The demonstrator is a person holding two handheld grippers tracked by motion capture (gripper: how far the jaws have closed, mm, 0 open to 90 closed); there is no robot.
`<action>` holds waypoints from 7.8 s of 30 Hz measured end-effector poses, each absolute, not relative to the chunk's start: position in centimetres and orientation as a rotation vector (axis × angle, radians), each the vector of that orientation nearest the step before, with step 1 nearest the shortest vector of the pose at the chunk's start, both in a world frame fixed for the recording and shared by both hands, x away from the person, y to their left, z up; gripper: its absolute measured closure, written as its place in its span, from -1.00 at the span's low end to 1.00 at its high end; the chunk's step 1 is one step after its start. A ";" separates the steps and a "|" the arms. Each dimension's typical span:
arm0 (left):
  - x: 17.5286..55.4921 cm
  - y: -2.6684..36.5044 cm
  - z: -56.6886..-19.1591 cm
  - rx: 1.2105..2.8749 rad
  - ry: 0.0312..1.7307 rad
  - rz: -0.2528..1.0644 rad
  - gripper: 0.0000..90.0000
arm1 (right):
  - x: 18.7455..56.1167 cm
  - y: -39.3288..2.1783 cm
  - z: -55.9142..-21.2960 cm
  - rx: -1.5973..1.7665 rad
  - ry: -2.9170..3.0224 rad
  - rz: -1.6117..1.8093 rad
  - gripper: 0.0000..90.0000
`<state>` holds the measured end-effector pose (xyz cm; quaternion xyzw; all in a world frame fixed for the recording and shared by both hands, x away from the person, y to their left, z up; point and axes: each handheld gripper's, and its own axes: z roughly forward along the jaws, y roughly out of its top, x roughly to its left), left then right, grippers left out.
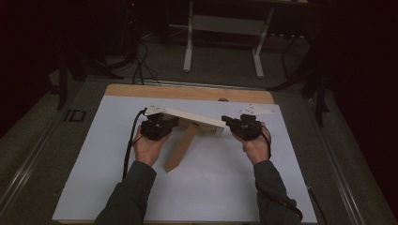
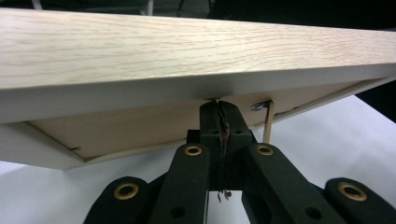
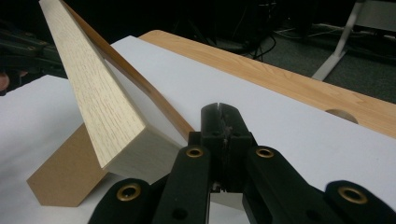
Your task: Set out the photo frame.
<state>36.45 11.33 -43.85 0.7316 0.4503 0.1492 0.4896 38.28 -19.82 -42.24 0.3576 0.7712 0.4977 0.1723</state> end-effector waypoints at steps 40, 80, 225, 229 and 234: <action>36.1 8.5 -43.6 1.836 1.046 0.359 1.00 | 36.9 -19.4 -42.4 0.962 2.226 1.449 0.99; 36.0 7.1 -43.4 1.866 1.039 0.352 1.00 | 36.5 -19.1 -42.4 0.935 2.236 1.466 0.99; 31.3 8.2 -42.1 1.915 0.805 0.224 -0.02 | 34.2 -15.6 -44.7 0.722 2.491 1.440 0.99; 31.4 7.6 -42.2 1.900 0.828 0.235 -0.08 | 34.2 -15.8 -44.9 0.723 2.498 1.432 0.99; 31.6 7.1 -42.0 1.866 0.873 0.262 -0.08 | 34.0 -15.8 -45.1 0.725 2.506 1.434 0.99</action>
